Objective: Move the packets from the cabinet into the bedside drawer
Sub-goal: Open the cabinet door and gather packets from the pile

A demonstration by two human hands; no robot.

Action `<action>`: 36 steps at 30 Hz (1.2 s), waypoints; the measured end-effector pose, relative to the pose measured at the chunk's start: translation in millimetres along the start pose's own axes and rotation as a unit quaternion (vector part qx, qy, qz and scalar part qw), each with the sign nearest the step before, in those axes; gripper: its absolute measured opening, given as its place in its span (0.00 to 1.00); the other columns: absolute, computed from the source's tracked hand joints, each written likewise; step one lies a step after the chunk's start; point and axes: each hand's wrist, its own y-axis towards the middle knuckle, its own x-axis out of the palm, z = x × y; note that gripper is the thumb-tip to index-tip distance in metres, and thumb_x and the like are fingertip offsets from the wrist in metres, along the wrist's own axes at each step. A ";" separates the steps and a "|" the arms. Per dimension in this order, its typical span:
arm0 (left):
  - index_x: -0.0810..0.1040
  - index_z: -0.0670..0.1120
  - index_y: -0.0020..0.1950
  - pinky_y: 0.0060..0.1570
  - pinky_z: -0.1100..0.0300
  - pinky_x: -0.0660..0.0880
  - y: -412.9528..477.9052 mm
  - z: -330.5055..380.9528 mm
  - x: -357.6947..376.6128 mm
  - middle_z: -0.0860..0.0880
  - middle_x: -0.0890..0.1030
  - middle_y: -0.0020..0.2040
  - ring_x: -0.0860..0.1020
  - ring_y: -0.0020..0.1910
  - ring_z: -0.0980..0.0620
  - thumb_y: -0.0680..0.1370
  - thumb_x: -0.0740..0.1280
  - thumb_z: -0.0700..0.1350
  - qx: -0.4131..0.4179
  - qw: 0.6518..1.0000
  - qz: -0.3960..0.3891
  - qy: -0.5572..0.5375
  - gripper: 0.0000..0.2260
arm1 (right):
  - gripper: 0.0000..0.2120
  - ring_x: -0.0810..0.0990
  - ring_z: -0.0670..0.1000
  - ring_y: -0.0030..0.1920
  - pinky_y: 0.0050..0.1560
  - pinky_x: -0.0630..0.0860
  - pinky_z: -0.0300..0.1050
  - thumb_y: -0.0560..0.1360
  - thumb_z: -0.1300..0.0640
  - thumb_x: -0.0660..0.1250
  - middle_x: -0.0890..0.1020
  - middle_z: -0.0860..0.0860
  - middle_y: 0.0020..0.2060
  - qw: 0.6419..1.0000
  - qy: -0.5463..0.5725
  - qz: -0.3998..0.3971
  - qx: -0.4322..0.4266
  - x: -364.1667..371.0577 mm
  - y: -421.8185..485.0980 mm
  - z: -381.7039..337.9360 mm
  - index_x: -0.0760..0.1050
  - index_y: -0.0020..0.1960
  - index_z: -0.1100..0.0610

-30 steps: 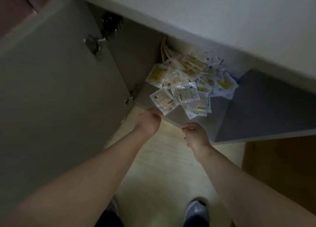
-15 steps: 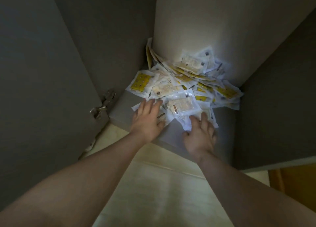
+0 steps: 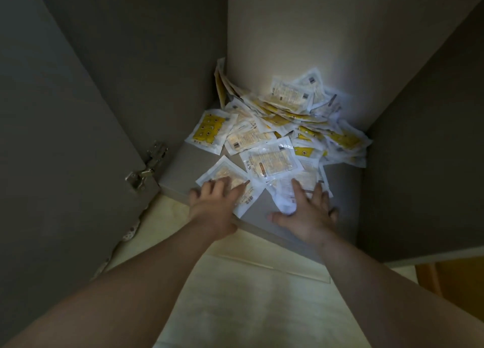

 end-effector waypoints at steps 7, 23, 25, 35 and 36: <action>0.82 0.54 0.53 0.49 0.40 0.75 -7.2 -12.8 28.9 0.46 0.76 0.40 0.76 0.40 0.42 0.59 0.76 0.43 0.040 0.974 0.217 0.053 0.23 | 0.45 0.46 0.58 0.74 0.73 0.42 0.56 0.65 0.31 0.66 0.52 0.55 0.72 0.990 -0.096 0.042 -0.090 23.5 -13.9 -2.8 0.44 0.74 0.36; 0.31 0.59 0.74 0.72 0.46 0.52 -4.8 -14.2 15.0 0.46 0.40 0.78 0.41 0.76 0.41 0.74 0.68 0.48 0.027 0.993 0.111 -0.014 0.47 | 0.52 0.32 0.56 0.75 0.72 0.38 0.56 0.67 0.43 0.71 0.35 0.49 0.76 0.976 -0.117 0.037 -0.179 17.8 -11.9 -11.9 0.36 0.76 0.45; 0.32 0.55 0.75 0.73 0.46 0.45 5.2 -13.1 9.8 0.49 0.35 0.77 0.35 0.75 0.43 0.77 0.65 0.52 0.009 0.999 0.040 0.007 0.43 | 0.54 0.31 0.55 0.75 0.72 0.36 0.57 0.68 0.42 0.70 0.35 0.50 0.76 0.977 -0.121 0.026 -0.173 20.7 -10.6 -18.9 0.33 0.76 0.48; 0.80 0.46 0.59 0.49 0.46 0.76 0.4 -24.7 22.8 0.48 0.81 0.48 0.80 0.43 0.43 0.53 0.79 0.39 0.081 0.960 0.259 0.062 0.34 | 0.39 0.76 0.60 0.54 0.67 0.61 0.59 0.50 0.43 0.80 0.76 0.57 0.47 0.928 -0.187 0.210 -0.243 35.6 -1.1 -26.1 0.76 0.60 0.48; 0.81 0.45 0.56 0.48 0.45 0.76 0.6 -24.6 23.2 0.47 0.81 0.45 0.80 0.41 0.43 0.52 0.78 0.38 0.084 0.959 0.264 0.054 0.32 | 0.37 0.74 0.62 0.58 0.67 0.64 0.60 0.52 0.45 0.80 0.76 0.59 0.51 0.930 -0.180 0.203 -0.248 36.8 1.6 -27.3 0.75 0.59 0.49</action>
